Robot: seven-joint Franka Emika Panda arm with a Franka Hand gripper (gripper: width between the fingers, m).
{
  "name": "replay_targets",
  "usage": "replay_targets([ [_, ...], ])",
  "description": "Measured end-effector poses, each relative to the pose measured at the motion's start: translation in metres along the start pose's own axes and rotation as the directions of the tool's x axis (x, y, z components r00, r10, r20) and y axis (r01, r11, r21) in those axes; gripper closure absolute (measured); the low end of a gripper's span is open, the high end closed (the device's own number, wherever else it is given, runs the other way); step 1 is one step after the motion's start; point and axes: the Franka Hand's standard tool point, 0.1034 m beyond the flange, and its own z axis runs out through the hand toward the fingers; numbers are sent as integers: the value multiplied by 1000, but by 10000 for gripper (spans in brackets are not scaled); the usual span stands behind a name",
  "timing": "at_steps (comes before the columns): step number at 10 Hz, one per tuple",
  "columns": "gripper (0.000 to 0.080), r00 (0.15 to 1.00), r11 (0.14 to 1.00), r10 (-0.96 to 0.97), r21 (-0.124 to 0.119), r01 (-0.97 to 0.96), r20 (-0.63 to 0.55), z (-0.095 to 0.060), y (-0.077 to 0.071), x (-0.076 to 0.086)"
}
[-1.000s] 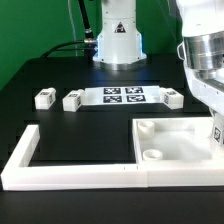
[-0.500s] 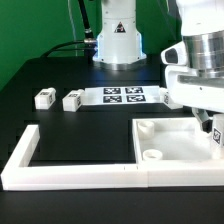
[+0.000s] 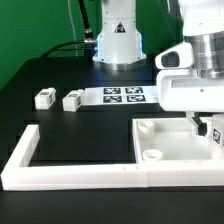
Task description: Assemble square table
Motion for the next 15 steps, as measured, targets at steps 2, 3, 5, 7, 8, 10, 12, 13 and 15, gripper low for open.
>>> replay_targets([
  [2,151,914,913,-406,-33,406,20,-5,5,3],
  [3,151,920,919,-391,-32,392,16,-4,5,3],
  [5,298,931,930,-365,-33,365,16,-4,5,3],
  [7,513,966,965,-260,-33,260,12,-4,5,3],
  [8,513,980,980,-198,-34,198,9,-4,5,3],
  [10,513,997,997,-75,-34,75,4,-4,4,3],
  [12,513,968,967,253,-38,-253,-2,-3,-1,2],
  [13,513,896,895,444,-47,-443,13,-3,-3,2],
  [15,512,676,676,737,-56,-735,34,-4,-6,4],
])
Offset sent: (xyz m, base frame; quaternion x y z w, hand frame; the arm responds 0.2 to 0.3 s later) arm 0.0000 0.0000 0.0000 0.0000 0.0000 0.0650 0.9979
